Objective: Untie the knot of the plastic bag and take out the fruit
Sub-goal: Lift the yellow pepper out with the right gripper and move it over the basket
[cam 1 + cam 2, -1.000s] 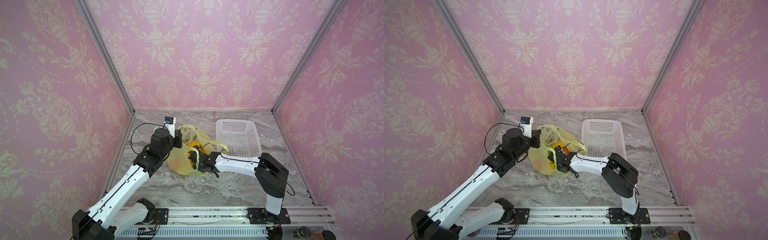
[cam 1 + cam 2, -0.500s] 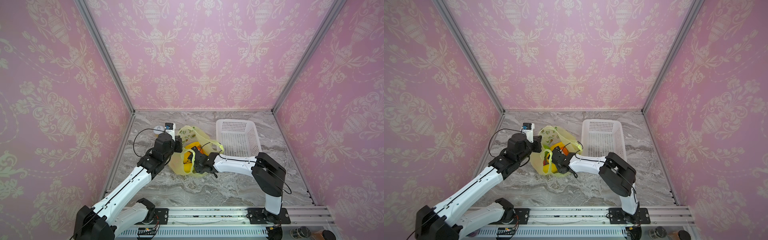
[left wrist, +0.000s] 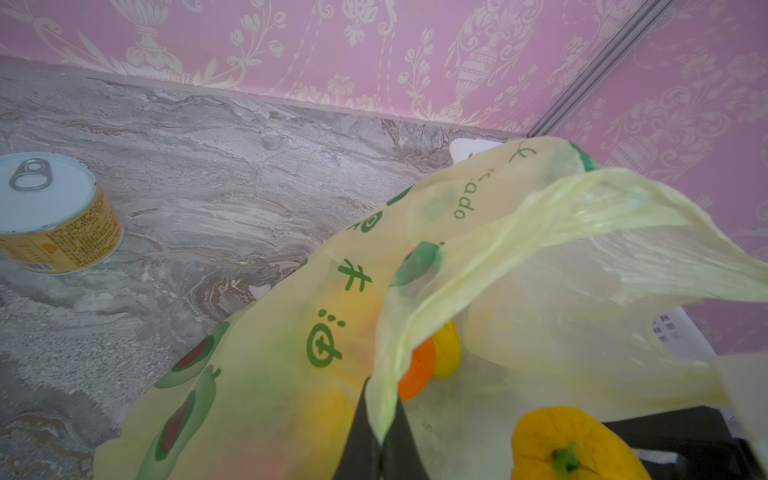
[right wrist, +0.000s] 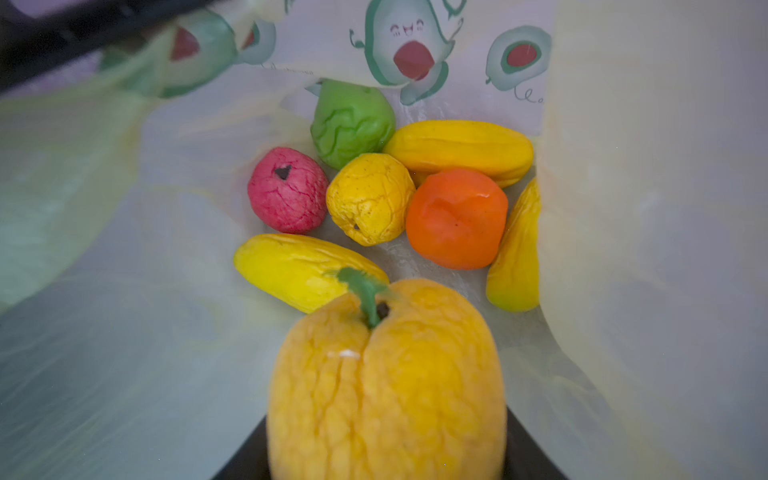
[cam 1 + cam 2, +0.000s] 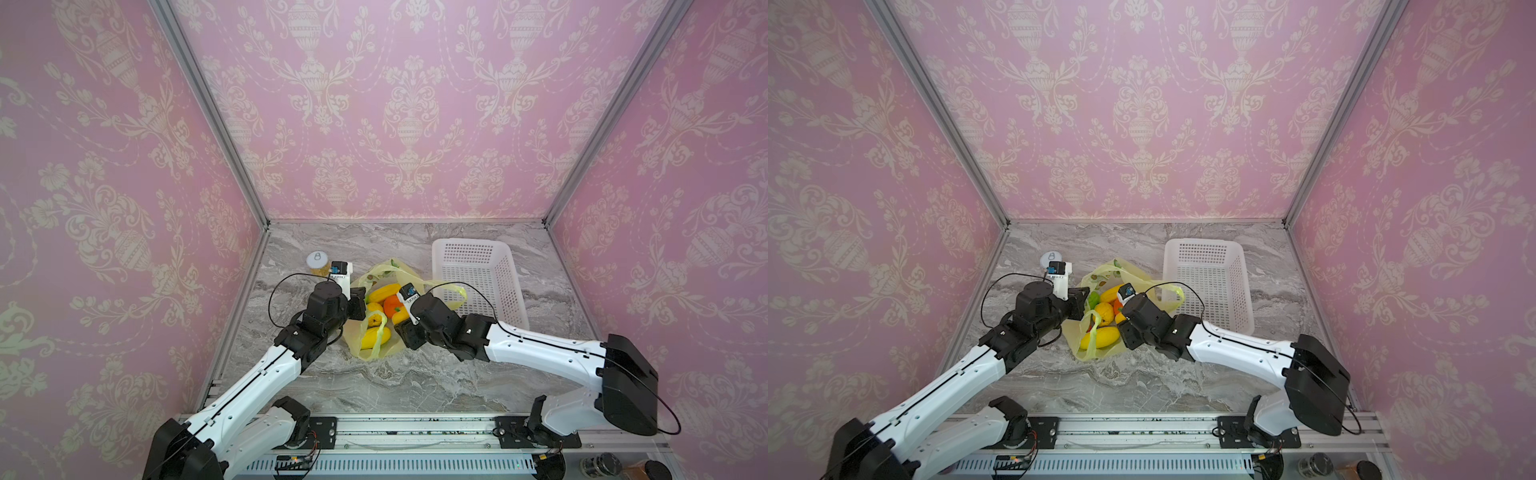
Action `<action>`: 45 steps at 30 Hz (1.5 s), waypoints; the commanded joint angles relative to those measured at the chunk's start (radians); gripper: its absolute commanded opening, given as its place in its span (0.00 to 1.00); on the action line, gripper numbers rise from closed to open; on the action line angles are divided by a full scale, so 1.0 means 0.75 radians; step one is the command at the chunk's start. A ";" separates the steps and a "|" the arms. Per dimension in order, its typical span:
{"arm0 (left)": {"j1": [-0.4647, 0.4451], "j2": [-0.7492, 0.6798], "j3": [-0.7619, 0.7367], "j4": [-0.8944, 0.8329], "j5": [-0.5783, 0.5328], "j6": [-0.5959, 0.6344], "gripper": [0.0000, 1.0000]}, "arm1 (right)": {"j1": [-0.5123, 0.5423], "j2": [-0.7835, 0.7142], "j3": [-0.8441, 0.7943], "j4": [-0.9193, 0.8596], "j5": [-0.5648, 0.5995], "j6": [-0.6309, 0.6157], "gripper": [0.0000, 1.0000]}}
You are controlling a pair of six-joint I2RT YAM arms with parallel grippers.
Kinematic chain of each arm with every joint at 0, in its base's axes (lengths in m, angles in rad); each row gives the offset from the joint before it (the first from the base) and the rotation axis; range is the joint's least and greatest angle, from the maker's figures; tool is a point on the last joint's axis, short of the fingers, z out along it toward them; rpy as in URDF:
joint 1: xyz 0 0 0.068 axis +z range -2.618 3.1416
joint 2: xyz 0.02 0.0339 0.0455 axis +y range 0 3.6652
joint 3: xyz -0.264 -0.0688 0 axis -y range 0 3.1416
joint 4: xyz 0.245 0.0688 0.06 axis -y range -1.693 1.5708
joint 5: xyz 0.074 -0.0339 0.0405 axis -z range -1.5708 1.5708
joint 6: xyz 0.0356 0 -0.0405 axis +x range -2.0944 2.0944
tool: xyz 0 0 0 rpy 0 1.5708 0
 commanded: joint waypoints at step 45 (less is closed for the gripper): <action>0.003 -0.089 -0.075 0.041 0.234 0.090 0.00 | -0.728 -0.233 -0.398 0.070 0.049 0.177 0.12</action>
